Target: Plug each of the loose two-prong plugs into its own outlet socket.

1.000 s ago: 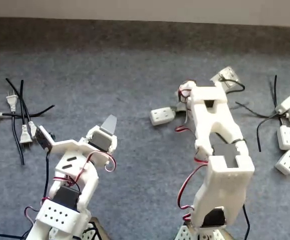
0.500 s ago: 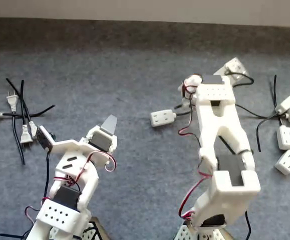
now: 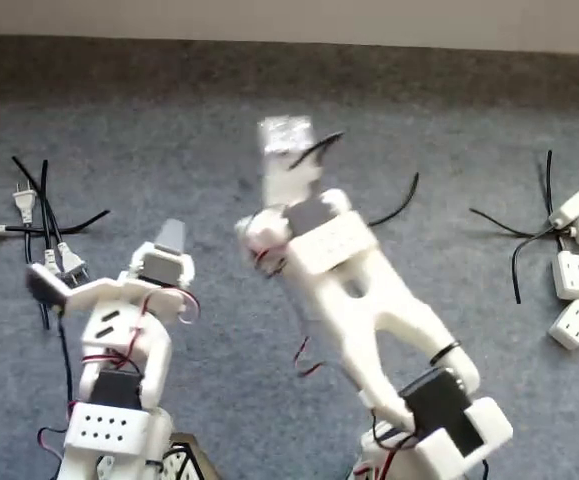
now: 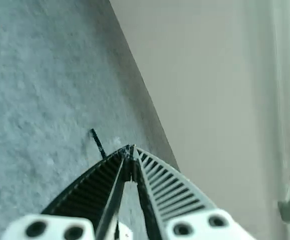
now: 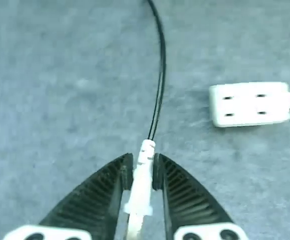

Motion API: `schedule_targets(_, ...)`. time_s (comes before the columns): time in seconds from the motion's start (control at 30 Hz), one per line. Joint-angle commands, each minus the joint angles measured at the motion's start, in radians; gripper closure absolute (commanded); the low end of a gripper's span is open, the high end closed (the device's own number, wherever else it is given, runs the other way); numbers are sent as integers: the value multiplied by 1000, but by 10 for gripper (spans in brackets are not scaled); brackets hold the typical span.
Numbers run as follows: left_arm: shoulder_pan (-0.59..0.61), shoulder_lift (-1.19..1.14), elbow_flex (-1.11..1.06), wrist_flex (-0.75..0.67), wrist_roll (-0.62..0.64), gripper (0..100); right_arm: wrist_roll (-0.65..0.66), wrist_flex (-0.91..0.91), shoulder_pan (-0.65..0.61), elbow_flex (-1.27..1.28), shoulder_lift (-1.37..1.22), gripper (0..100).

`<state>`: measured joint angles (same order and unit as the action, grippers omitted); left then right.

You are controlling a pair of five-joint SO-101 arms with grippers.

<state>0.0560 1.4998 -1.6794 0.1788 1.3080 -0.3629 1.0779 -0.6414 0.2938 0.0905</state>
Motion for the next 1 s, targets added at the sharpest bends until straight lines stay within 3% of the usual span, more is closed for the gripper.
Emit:
schedule_targets(0.0,148,-2,51,-18,-8,993,81,-94,-154,76,50,929)
schedule_targets(0.2,407,-4,71,-21,-8,993,89,-397,-165,305,48,920)
schedule_targets(0.33,473,-12,61,-18,-8,993,89,-449,-197,363,50,802)
schedule_targets(0.43,470,-4,22,-20,-8,993,89,-446,-199,364,61,711)
schedule_targets(0.53,453,-4,4,-20,-8,993,89,-423,-151,355,82,688)
schedule_targets(0.73,375,-4,-2,-18,-32,993,209,-208,93,249,377,688)
schedule_targets(0.87,271,-13,27,-12,-310,993,224,-107,308,237,605,688)
schedule_targets(0.97,163,-13,70,91,-445,993,226,-87,417,332,694,688)
